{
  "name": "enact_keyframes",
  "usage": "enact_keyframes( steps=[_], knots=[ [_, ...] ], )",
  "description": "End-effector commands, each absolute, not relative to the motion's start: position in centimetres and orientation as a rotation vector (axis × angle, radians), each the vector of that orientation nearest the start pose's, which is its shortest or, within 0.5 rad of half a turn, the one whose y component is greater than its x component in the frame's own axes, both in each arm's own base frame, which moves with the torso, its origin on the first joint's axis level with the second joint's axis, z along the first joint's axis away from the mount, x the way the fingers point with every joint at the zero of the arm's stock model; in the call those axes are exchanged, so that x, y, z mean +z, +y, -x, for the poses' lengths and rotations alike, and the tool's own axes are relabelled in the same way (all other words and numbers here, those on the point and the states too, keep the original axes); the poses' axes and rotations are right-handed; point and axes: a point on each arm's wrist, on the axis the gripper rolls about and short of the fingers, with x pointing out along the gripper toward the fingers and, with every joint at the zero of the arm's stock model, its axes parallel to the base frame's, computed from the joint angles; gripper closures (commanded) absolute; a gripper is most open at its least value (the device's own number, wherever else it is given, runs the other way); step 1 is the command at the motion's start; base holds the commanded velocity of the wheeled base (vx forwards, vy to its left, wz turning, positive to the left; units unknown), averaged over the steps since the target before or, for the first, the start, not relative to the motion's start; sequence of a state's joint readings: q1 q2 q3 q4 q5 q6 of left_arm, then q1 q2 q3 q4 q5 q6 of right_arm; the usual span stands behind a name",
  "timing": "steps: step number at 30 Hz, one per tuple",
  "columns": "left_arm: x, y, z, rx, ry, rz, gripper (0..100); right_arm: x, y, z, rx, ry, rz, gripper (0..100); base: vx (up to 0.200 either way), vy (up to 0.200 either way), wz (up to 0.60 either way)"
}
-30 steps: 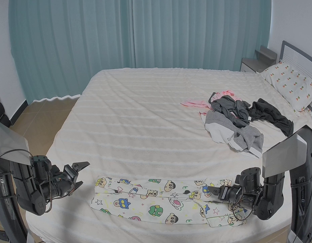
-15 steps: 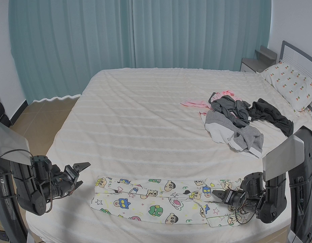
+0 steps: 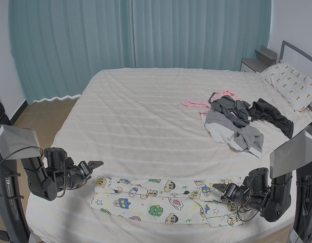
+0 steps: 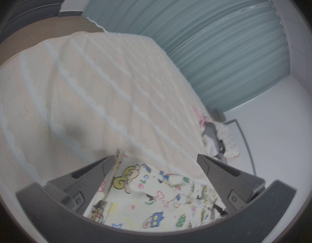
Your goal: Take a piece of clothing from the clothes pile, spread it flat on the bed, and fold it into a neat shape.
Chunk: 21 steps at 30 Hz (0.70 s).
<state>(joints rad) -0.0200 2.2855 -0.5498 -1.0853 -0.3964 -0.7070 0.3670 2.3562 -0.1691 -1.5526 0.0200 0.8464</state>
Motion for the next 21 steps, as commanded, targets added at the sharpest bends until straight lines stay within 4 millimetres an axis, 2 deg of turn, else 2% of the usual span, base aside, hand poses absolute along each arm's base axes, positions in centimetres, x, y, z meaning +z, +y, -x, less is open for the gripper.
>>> enact_keyframes(
  steps=[1, 7, 21],
  knots=[
    [-1.2, -0.2, -36.6, -0.238, 0.839, 0.582, 0, -3.1, 10.0, -23.4, 0.126, 0.749, -0.708, 0, 0.0, 0.0, 0.0],
    [-1.2, 0.0, -36.3, -0.3, 0.899, 0.63, 0, -3.5, 10.5, -23.1, 0.129, 0.762, -0.69, 0, 0.0, 0.0, 0.0],
    [-1.7, -1.2, -36.0, -0.338, 0.935, 0.598, 0, -3.4, 10.6, -23.2, 0.132, 0.757, -0.69, 0, 0.0, 0.0, 0.0]
  ],
)
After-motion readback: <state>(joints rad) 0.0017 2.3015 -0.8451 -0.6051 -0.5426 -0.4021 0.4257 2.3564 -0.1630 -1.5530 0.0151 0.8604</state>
